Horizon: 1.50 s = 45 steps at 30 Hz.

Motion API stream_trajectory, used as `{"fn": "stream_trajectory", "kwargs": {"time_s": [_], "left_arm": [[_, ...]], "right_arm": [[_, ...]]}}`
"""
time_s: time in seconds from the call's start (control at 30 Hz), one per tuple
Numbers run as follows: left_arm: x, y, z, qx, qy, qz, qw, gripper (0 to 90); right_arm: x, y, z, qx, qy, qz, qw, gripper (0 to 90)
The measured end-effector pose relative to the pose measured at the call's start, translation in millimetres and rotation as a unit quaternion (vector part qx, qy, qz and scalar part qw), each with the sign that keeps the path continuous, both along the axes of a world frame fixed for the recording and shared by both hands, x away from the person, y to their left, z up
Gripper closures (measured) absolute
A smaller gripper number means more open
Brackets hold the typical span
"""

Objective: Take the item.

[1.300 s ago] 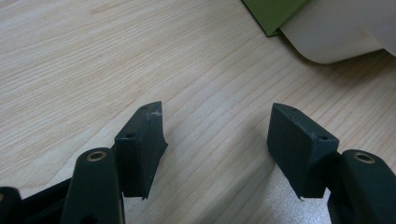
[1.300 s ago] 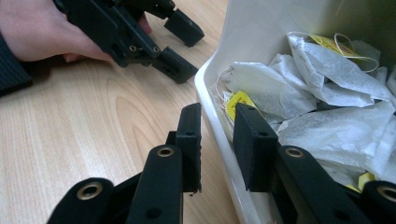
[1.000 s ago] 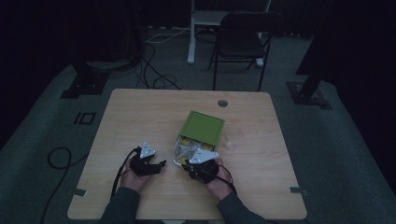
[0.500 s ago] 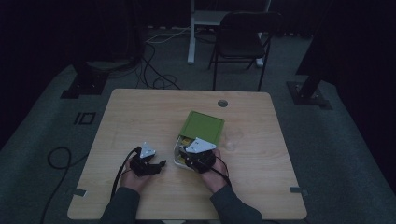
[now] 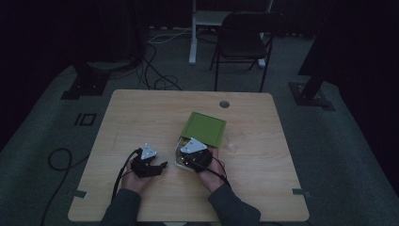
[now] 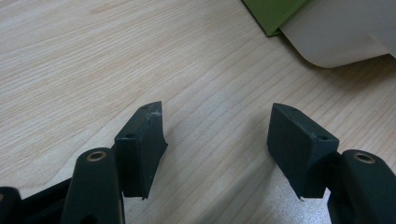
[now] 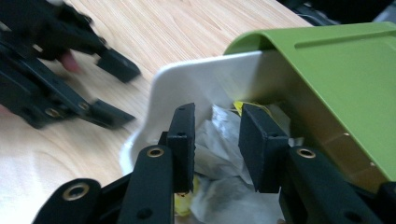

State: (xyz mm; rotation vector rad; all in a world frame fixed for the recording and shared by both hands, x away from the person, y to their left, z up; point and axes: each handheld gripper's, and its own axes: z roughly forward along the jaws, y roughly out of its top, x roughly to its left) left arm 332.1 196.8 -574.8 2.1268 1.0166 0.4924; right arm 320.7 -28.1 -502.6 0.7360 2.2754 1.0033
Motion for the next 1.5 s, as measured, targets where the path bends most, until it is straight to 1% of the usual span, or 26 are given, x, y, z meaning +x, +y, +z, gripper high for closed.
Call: {"fn": "stream_trajectory", "kwargs": {"time_s": [0.03,0.13,0.2,0.23,0.3,0.33,0.37,0.4,0.43,0.5,0.57,0.6,0.63,0.67,0.77,0.8,0.83,0.9,1.0,1.17,1.23,1.33,1.5], "left_arm": [[0.0,0.0,0.0,0.0,0.0,0.0,1.0,37.5],[0.0,0.0,0.0,0.0,0.0,0.0,1.0,37.5],[0.0,0.0,0.0,0.0,0.0,0.0,1.0,37.6],[0.0,0.0,0.0,0.0,0.0,0.0,1.0,37.5],[0.0,0.0,0.0,0.0,0.0,0.0,1.0,37.5],[0.0,0.0,0.0,0.0,0.0,0.0,1.0,37.5],[0.0,0.0,0.0,0.0,0.0,0.0,1.0,37.5],[0.0,0.0,0.0,0.0,0.0,0.0,1.0,37.5],[0.0,0.0,0.0,0.0,0.0,0.0,1.0,37.6],[0.0,0.0,0.0,0.0,0.0,0.0,1.0,37.5],[0.0,0.0,0.0,0.0,0.0,0.0,1.0,37.5],[0.0,0.0,0.0,0.0,0.0,0.0,1.0,37.5],[0.0,0.0,0.0,0.0,0.0,0.0,1.0,37.5],[0.0,0.0,0.0,0.0,0.0,0.0,1.0,37.5],[0.0,0.0,0.0,0.0,0.0,0.0,1.0,37.5],[0.0,0.0,0.0,0.0,0.0,0.0,1.0,37.6],[0.0,0.0,0.0,0.0,0.0,0.0,1.0,37.5],[0.0,0.0,0.0,0.0,0.0,0.0,1.0,37.5],[0.0,0.0,0.0,0.0,0.0,0.0,1.0,37.5],[0.0,0.0,-0.1,0.0,0.0,0.0,1.0,37.5],[0.0,0.0,0.0,0.0,0.0,0.0,1.0,37.5],[0.0,0.0,0.0,0.0,0.0,0.0,1.0,37.5],[0.0,0.0,0.0,0.0,0.0,0.0,1.0,37.5]], "right_arm": [[0.0,0.0,0.0,0.0,0.0,0.0,1.0,66.0],[1.8,2.9,-1.7,-0.019,-0.009,-0.007,0.9997,66.2],[2.4,5.8,-3.0,-0.034,-0.012,-0.012,0.9993,68.4],[2.4,6.5,-3.4,-0.036,-0.012,-0.013,0.9992,69.5],[2.3,8.2,-5.0,-0.05,-0.02,-0.021,0.9984,77.0],[2.4,8.5,-5.4,-0.052,-0.021,-0.022,0.9982,81.9],[2.4,8.5,-5.4,-0.052,-0.021,-0.022,0.9982,81.9],[2.3,8.4,-5.3,-0.05,-0.021,-0.026,0.9982,85.7],[2.1,6.6,-4.2,-0.037,-0.022,-0.031,0.9986,88.9],[1.5,3.6,-2.3,-0.021,-0.018,-0.032,0.9991,89.7],[0.7,1.5,-0.9,-0.016,-0.019,-0.034,0.9991,89.8],[0.1,-1.0,0.7,-0.006,-0.017,-0.035,0.9992,90.0],[-0.5,-6.5,4.3,0.014,-0.011,-0.031,0.9994,90.0],[-1.0,-9.3,6.5,0.025,-0.005,-0.029,0.9993,90.0],[-1.9,-14.7,10.5,0.046,0.009,-0.023,0.9987,90.0],[-1.9,-14.7,10.5,0.046,0.009,-0.023,0.9987,90.0],[-4.7,-18.2,14.0,0.054,0.008,-0.017,0.9984,90.0],[-6.4,-19.5,16.3,0.061,0.009,-0.016,0.998,90.0],[-9.0,-20.9,20.2,0.063,0.003,-0.01,0.9979,90.0],[-11.8,-23.6,25.1,0.07,-0.001,-0.008,0.9975,90.0],[-12.2,-25.5,27.0,0.074,0.001,-0.004,0.9972,90.0],[-11.3,-28.3,29.3,0.086,0.018,0.005,0.9961,90.0],[-11.6,-33.9,34.0,0.089,0.016,0.007,0.9958,90.0]]}}
